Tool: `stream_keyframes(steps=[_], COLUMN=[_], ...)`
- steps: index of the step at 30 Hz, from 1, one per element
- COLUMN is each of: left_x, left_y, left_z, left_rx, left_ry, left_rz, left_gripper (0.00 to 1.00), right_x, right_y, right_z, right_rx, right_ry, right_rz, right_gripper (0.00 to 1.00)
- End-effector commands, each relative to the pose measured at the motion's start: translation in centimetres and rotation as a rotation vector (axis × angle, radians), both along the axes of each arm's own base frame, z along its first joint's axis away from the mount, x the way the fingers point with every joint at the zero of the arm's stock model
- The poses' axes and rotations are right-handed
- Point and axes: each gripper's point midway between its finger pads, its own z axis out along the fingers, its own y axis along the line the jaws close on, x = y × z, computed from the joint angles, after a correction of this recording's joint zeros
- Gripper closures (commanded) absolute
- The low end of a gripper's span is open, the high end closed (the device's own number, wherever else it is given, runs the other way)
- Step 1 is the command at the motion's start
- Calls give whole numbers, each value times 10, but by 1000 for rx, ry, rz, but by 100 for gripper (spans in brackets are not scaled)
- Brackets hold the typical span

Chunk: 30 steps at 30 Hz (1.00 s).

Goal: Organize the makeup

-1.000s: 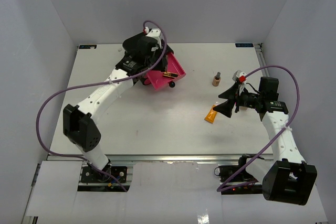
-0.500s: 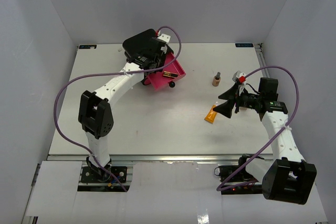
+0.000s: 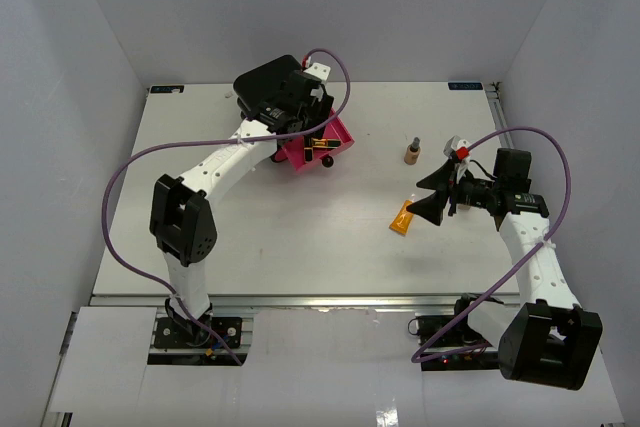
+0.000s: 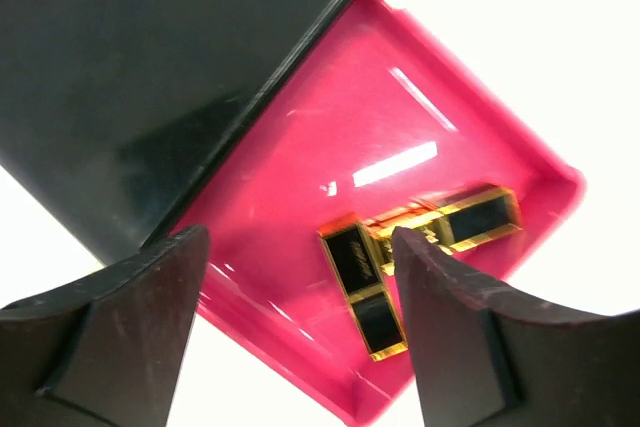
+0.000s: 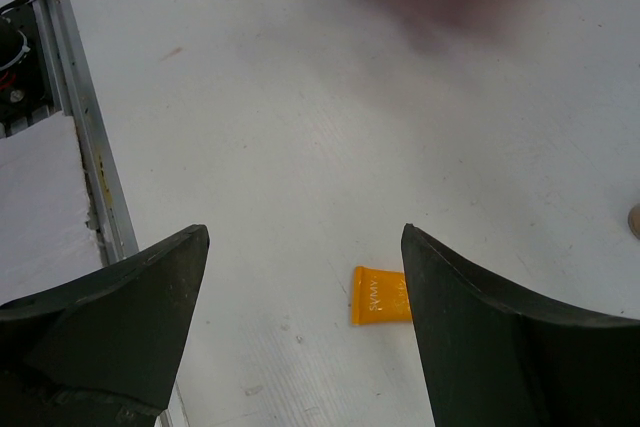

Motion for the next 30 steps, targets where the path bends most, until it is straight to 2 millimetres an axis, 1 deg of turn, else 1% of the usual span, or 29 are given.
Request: stream_keyframes(steps=[1,2,3,5,8,9,10,11,12,13,15,16,18,21,24,26,28,29,30], left_x=[-38,-50,-64,-86,-125,-134,-143,-153,-162,-169,-186,-183,-193,-193,-177,-161,-149,-142,-132], left_y=[-13,-15,-18,-18,-25,-26,-28,-31,-35,-36,-48,-47,-60,-72,-78,-76,-78,-76,-72], left_z=[84,78,66,80,62,53,51,52,42,38,28,26,-2,-27,-51,-65,-86,-91,-91], left_rx=[-213,-240,-268,-342,-441,-458,-477,-496,-498,-506,-502,-494,-428,-302,-177,-55,50,111,175], left_ry=[-103,-81,-45,-67,-3,20,32,33,47,48,64,58,98,94,81,49,53,39,12], left_rz=[-117,-151,-191,-242,-338,-351,-369,-393,-413,-419,-461,-451,-473,-492,-466,-448,-457,-452,-437], left_gripper=[13,12,10,9,5,3,2,2,2,2,5,7,14,23,29,32,37,38,38], right_x=[-12,-16,-18,-27,-34,-34,-35,-36,-36,-36,-36,-35,-34,-32,-30,-29,-28,-28,-28], right_y=[6,8,9,12,14,14,14,13,13,12,11,11,10,8,5,4,3,3,3], right_z=[3,3,3,4,4,4,4,3,2,1,-1,-1,-2,-4,-3,-3,-3,-3,-3], right_rx=[31,35,33,50,43,36,29,22,16,12,5,4,-5,-15,-32,-34,-35,-35,-36], right_ry=[-77,-103,-139,-175,-253,-270,-287,-301,-310,-313,-315,-319,-324,-331,-346,-349,-349,-348,-347], right_rz=[80,100,119,150,177,179,180,179,178,177,172,173,165,158,146,140,135,133,132], right_gripper=[18,20,22,23,25,25,26,27,27,29,32,34,37,41,43,43,43,43,43])
